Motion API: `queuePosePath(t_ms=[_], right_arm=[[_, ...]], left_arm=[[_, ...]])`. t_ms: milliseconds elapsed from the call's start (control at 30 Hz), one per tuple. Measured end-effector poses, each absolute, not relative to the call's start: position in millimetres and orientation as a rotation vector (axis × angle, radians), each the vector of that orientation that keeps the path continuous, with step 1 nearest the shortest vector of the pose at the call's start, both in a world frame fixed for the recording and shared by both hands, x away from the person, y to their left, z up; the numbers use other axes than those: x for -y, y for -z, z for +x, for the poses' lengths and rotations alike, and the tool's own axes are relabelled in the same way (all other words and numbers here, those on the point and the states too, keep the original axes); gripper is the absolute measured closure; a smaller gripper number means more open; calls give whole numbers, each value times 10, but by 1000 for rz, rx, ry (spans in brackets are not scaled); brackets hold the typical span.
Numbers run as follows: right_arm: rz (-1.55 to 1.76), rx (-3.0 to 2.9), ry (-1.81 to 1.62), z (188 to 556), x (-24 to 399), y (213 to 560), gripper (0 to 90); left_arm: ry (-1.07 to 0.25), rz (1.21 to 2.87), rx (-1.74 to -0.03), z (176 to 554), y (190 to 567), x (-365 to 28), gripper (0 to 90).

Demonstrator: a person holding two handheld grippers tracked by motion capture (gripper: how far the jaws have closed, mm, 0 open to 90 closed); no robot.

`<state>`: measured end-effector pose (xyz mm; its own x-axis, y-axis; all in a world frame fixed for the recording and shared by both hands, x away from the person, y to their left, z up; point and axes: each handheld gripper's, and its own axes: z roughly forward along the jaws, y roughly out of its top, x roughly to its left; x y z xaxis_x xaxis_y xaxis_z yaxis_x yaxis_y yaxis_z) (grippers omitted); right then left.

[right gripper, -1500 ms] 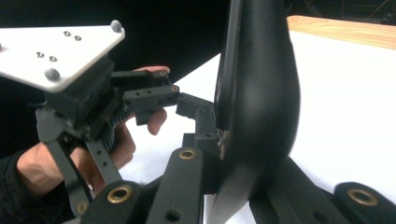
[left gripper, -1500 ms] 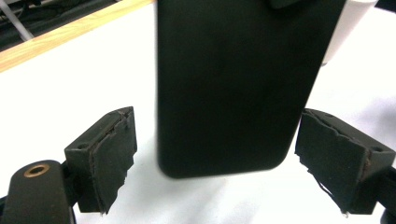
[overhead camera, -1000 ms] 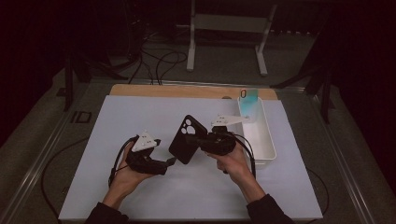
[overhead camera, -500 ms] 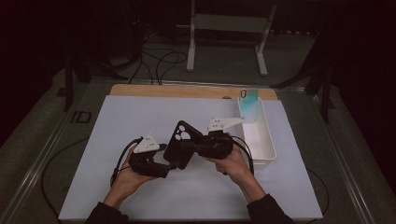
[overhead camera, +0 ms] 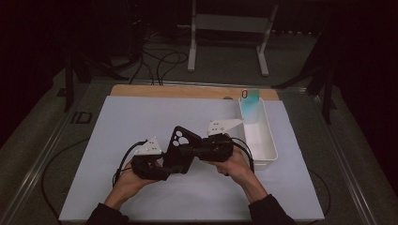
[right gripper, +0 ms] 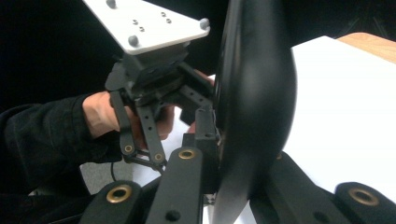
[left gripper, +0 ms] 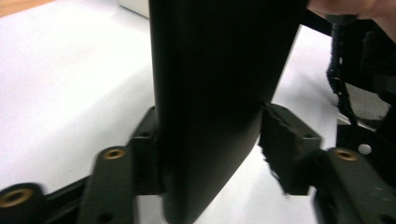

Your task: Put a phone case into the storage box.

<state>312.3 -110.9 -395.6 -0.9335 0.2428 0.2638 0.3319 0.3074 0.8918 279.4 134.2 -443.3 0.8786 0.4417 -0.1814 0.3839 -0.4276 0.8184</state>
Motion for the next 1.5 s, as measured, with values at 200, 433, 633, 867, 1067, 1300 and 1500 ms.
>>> queuePosePath(t_ms=[200, 433, 633, 867, 1067, 1300, 1500], right_arm=[[-535, 2507, 1729, 3140, 1148, 3943, 741], [-581, 2526, 1745, 3147, 1144, 3943, 552], [-620, 2555, 1742, 3148, 1113, 3958, 436], [-741, 2620, 1704, 3144, 1094, 3973, 246], [-820, 2618, 1716, 3141, 1108, 3967, 168], [-881, 2619, 1713, 3156, 1108, 3977, 139], [-906, 2617, 1693, 3172, 1100, 3987, 130]], left_arm=[[-79, 2077, -575, 2779, 4452, -1331, 675], [-99, 2087, -578, 2765, 4457, -1299, 797], [-137, 2095, -584, 2757, 4466, -1283, 801], [-171, 2067, -622, 2759, 4450, -1321, 806], [-197, 2052, -667, 2769, 4453, -1366, 806], [-224, 2037, -696, 2761, 4476, -1385, 805], [-255, 2028, -735, 2764, 4497, -1417, 804]])
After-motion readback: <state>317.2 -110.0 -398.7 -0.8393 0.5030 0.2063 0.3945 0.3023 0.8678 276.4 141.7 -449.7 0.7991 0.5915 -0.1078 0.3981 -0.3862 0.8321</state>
